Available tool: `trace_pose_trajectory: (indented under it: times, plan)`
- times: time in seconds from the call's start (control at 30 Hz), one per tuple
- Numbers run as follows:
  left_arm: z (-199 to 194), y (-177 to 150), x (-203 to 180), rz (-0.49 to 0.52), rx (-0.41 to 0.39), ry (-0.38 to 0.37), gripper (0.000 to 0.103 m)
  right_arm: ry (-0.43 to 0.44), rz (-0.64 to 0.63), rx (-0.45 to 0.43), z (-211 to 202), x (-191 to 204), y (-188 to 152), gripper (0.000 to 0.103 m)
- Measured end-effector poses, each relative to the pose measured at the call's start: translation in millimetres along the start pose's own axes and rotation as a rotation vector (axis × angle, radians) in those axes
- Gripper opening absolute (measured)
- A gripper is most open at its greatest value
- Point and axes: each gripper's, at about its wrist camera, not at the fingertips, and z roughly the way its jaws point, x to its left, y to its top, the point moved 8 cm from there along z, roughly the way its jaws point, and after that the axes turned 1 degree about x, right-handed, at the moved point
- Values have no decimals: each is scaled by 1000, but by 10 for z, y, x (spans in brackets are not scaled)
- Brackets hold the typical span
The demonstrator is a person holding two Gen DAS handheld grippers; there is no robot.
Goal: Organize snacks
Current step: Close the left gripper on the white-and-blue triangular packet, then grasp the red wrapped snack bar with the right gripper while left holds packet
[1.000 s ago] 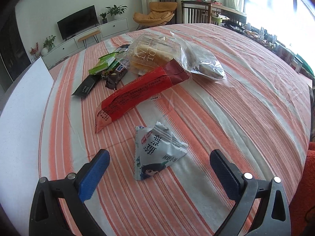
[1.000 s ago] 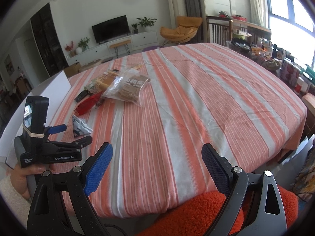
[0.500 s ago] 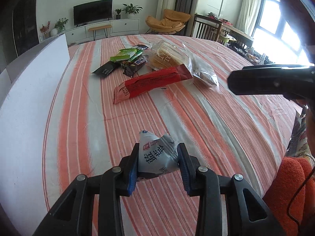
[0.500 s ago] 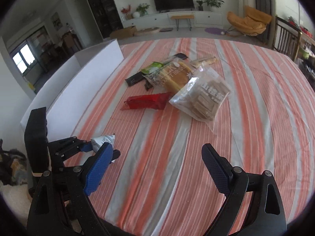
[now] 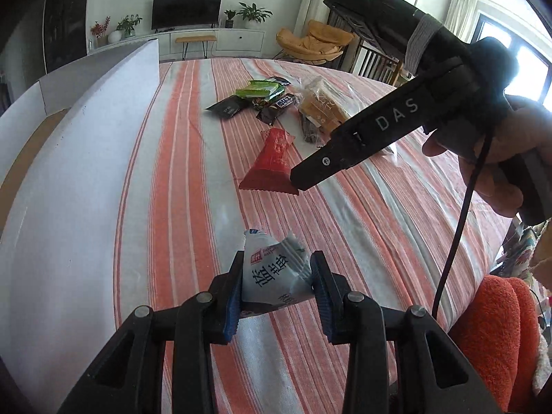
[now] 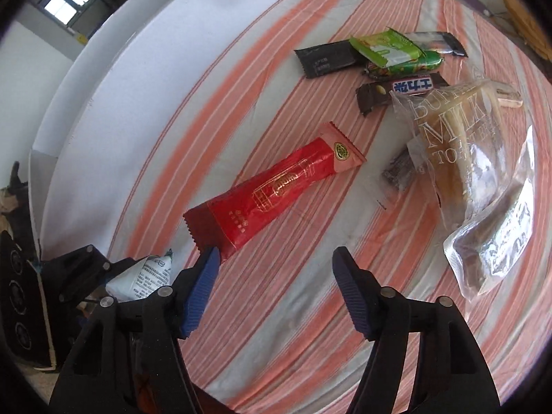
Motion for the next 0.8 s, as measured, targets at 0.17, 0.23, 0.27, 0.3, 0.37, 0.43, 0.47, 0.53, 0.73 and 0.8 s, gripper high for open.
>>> trace_pose_trajectory:
  times: [0.17,0.23,0.27,0.3,0.37,0.43,0.47,0.53,0.73,0.8]
  plan:
    - [-136,16,15,6,-19,2,36,121,371,-134,130,-199,115,82]
    - [-225,-11,20,4,-28,-2,36,250,562,-167,115,-269,117,83]
    - [-265,-20,19,5,-33,-1,36,277,619,-186,90,-295,114,83]
    - [-300,-29,17,5,-36,-2,36,301,657,-196,84,-299,117,83]
    - [-382,-50,5,-3,-48,-6,36,335,734,-199,96,-314,130,83]
    - [-434,-58,7,-14,-57,-13,36,315,744,-208,96,-241,162,84]
    - [-459,-65,8,-17,-59,-15,36,273,730,-224,70,-230,231,83]
    - [-514,-69,9,-23,-59,-24,36,163,645,-237,98,-211,431,80]
    - [-754,-105,68,-33,-88,-36,36,-25,431,-276,10,-188,367,13]
    - [-833,-108,62,-45,-96,-63,36,14,442,-302,-76,-229,217,12]
